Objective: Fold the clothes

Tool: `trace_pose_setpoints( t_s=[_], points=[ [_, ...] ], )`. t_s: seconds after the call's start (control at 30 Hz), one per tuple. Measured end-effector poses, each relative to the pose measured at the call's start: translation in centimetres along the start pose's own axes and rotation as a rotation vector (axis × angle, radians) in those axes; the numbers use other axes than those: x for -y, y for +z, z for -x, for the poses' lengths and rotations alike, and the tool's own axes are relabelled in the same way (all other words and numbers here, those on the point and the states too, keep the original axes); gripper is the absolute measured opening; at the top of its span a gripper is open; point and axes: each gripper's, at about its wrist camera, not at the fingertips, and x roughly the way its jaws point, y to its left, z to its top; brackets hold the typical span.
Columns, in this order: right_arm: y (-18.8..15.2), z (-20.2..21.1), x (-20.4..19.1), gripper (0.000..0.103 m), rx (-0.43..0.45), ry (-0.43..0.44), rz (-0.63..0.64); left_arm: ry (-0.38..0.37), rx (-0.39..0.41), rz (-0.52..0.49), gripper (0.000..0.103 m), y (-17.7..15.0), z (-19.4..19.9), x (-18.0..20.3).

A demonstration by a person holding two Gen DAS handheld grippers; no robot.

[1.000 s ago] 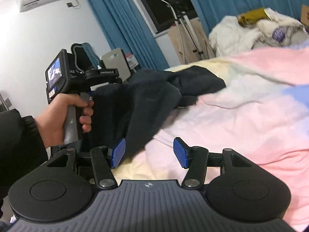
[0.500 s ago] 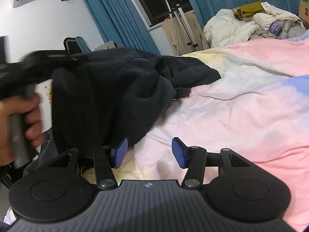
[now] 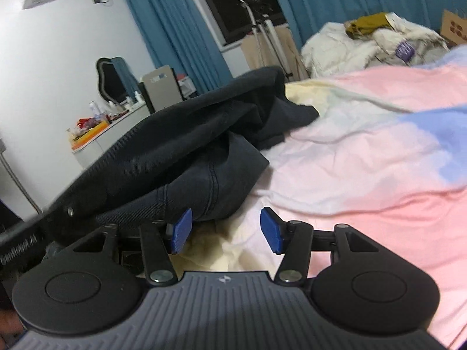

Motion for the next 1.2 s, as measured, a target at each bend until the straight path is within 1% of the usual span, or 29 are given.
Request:
trace_pose_setpoints(
  t_s=[0.1,0.17,0.3,0.4,0.43,0.47,0.53,0.57,0.63,0.73,0.77,0.83,0.9,0.97,1.0,1.07,1.1,1.2],
  points=[
    [0.3,-0.5,0.5,0.055,-0.006,0.003,-0.049,-0.012,0.01,0.029,0.007,-1.0,0.0,-1.4],
    [1.6,-1.2,0.5,0.055,0.005,-0.005,-0.061,-0.023,0.007,0.065,0.008,-1.4,-0.1,-2.2],
    [6.0,-3.9,0.2,0.057,0.03,-0.001,-0.063,-0.027,0.021,0.142,0.008,-2.1,-0.9,-4.1],
    [10.5,-8.0,-0.6,0.058,0.036,-0.006,-0.018,-0.048,0.015,0.186,0.009,-2.5,-2.1,-4.9],
    [12.2,-9.7,-0.7,0.061,0.038,-0.012,-0.007,-0.053,0.005,0.196,0.009,-2.7,-2.6,-5.2],
    [13.6,-11.3,-0.8,0.064,0.039,-0.019,0.005,-0.06,-0.003,0.198,0.009,-2.8,-3.1,-5.3],
    [16.5,-15.0,-0.7,0.066,0.04,-0.041,0.021,-0.074,0.01,0.188,0.008,-3.0,-3.8,-5.5],
    [17.7,-16.7,-0.4,0.068,0.033,-0.052,0.016,-0.08,0.012,0.185,0.008,-3.1,-4.2,-5.8],
    [20.2,-20.5,0.8,0.068,0.011,-0.089,-0.028,-0.098,0.011,0.191,0.008,-3.6,-5.0,-6.4],
    [22.5,-25.5,2.9,0.071,-0.008,-0.11,-0.126,-0.136,0.002,0.218,0.008,-4.3,-6.1,-7.5],
    [22.9,-27.0,3.5,0.071,-0.022,-0.122,-0.135,-0.152,0.002,0.229,0.008,-4.6,-6.3,-7.8],
    [23.2,-29.8,4.4,0.071,-0.048,-0.149,-0.15,-0.177,-0.002,0.217,0.007,-5.2,-6.8,-7.9],
    [23.2,-31.8,5.2,0.058,-0.062,-0.151,-0.163,-0.204,0.009,0.207,0.007,-5.9,-7.2,-8.2],
    [22.6,-32.9,5.7,0.018,-0.087,-0.149,-0.167,-0.226,0.008,0.218,0.007,-6.2,-7.7,-8.8],
    [22.3,-33.0,5.6,0.008,-0.102,-0.158,-0.157,-0.235,0.003,0.233,0.007,-6.3,-7.9,-9.1],
    [22.2,-31.9,4.9,0.003,-0.074,-0.195,-0.119,-0.243,-0.004,0.25,0.007,-6.4,-8.1,-9.4],
    [22.4,-30.9,4.5,0.003,-0.047,-0.208,-0.104,-0.244,-0.005,0.253,0.007,-6.3,-8.1,-9.5],
    [23.4,-25.5,4.1,0.003,0.074,-0.205,-0.09,-0.25,0.002,0.253,0.007,-6.0,-7.8,-9.5]
  ],
)
